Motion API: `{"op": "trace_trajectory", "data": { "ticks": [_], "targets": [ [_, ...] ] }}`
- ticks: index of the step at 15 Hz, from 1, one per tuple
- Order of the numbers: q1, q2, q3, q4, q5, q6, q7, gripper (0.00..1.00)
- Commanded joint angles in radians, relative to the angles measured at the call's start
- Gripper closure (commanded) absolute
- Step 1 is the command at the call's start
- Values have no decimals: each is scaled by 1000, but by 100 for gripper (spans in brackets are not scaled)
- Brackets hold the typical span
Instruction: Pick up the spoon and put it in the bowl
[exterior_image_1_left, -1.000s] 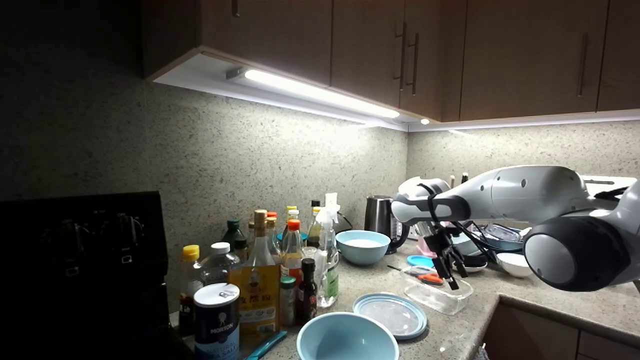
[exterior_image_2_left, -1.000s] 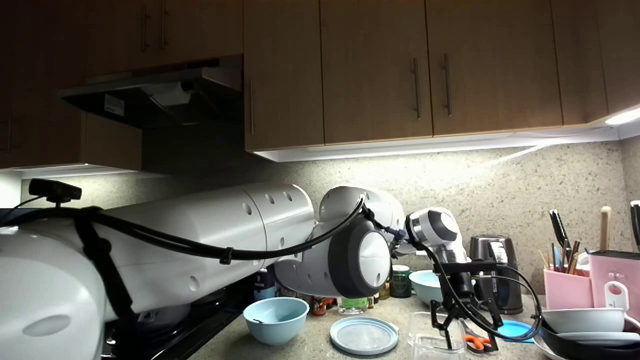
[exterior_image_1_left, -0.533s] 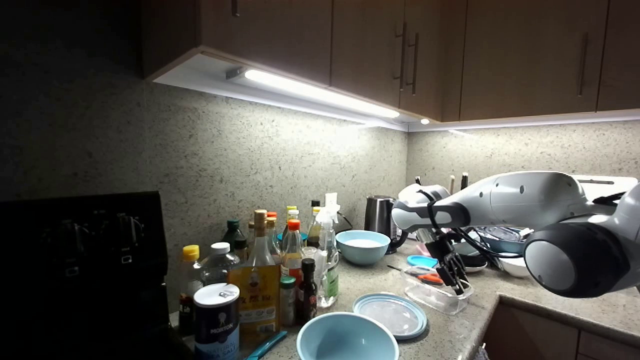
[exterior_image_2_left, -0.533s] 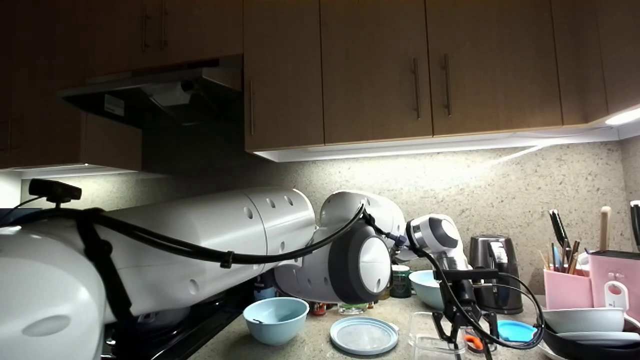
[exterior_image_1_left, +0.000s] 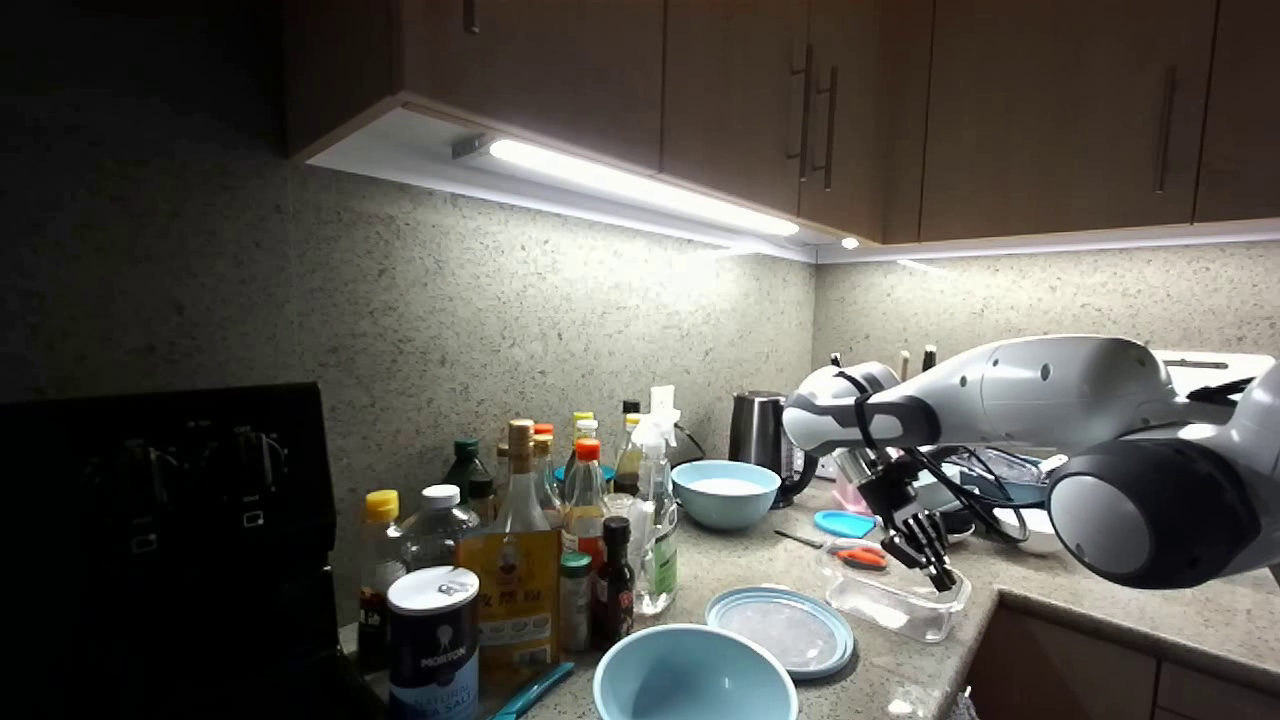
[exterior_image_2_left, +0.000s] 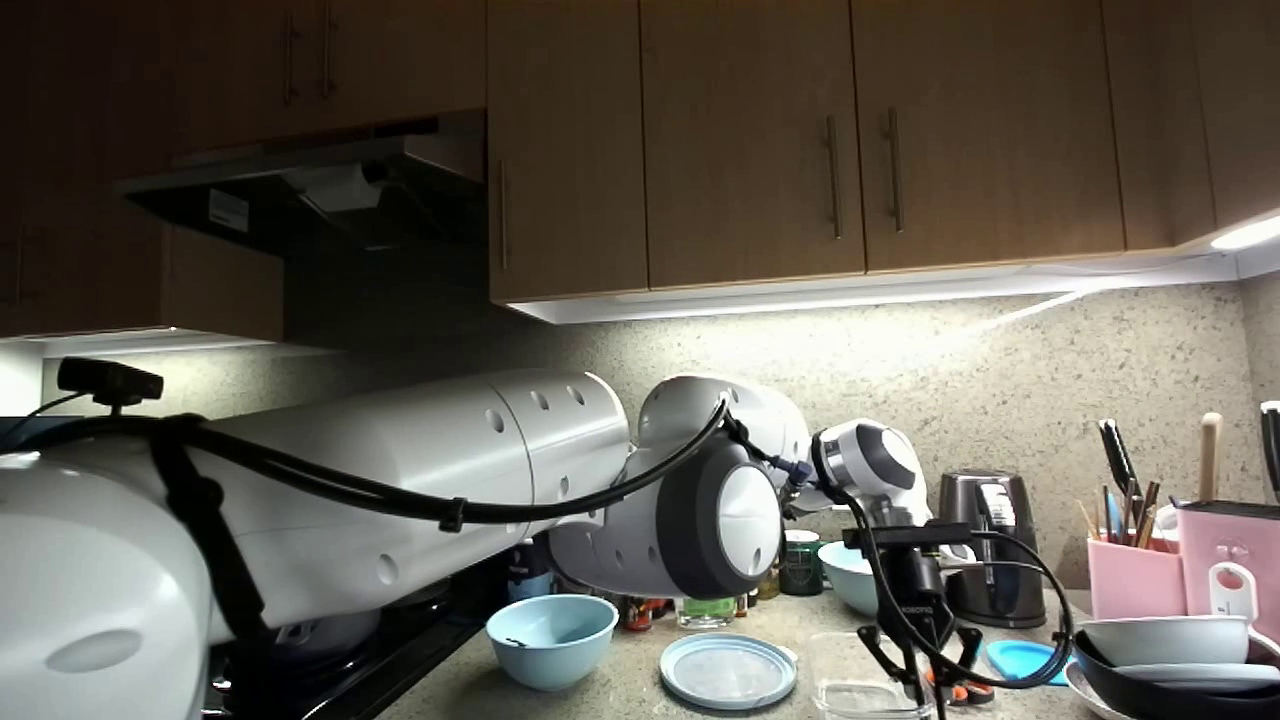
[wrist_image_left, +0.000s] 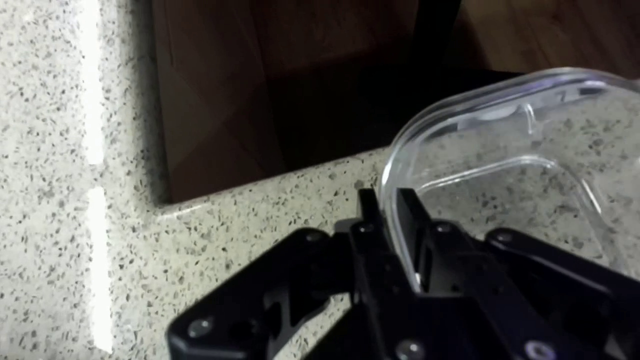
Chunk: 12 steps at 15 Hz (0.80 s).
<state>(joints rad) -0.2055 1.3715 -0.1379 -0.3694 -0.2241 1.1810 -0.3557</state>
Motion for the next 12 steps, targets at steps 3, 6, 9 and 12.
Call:
{"op": "trace_trajectory", "data": {
  "ticks": [3, 6, 9, 12],
  "targets": [
    [-1, -48, 12, -40, 67, -189, 215, 91],
    [16, -44, -7, -21, 57, -195, 303, 91],
    [5, -63, 17, -27, 116, -263, 467, 91],
    [-9, -57, 55, -26, 210, -281, 647, 90]
  ]
}}
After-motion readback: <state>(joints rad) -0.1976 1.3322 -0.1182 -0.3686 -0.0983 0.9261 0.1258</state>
